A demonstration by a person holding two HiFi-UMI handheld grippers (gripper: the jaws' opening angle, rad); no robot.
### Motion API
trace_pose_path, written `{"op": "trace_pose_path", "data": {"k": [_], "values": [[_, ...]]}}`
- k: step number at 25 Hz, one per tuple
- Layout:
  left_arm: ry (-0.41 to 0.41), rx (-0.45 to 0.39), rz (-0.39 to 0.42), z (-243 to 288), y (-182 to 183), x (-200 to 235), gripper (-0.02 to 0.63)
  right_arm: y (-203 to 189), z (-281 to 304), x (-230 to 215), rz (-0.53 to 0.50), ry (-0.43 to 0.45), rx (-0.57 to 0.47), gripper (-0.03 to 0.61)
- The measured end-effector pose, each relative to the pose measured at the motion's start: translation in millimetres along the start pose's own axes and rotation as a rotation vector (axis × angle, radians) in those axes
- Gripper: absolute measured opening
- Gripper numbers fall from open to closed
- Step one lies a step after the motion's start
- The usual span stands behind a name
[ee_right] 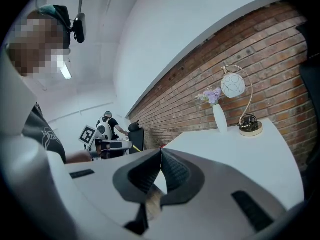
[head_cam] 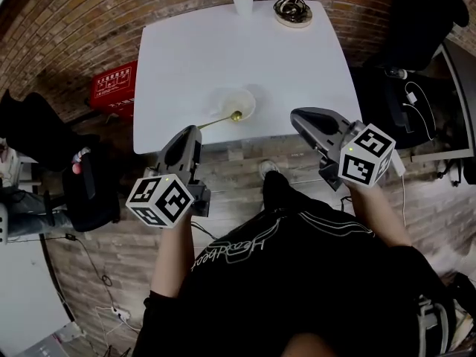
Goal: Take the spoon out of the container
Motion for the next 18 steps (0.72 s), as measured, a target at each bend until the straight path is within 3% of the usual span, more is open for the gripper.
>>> {"op": "trace_pose_path", "data": {"k": [10, 18], "values": [[-0.061, 0.032, 0.088, -34, -5, -37, 0.008, 2, -18, 40, -0.049, 0.034, -0.033, -0.003], [-0.105, 0.044, 0.085, -39, -8, -57, 0.008, -4, -26, 42, -0.050, 0.020, -0.017, -0.003]]}}
Point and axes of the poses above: the fingertips, and each gripper's own axes: z forward along the fingers, x to its left, y out of its top, the point moved 1 cm from there along -z, backward along the fingers, and after that the axes turned 4 degrees about -x, right-handed, at the moved point
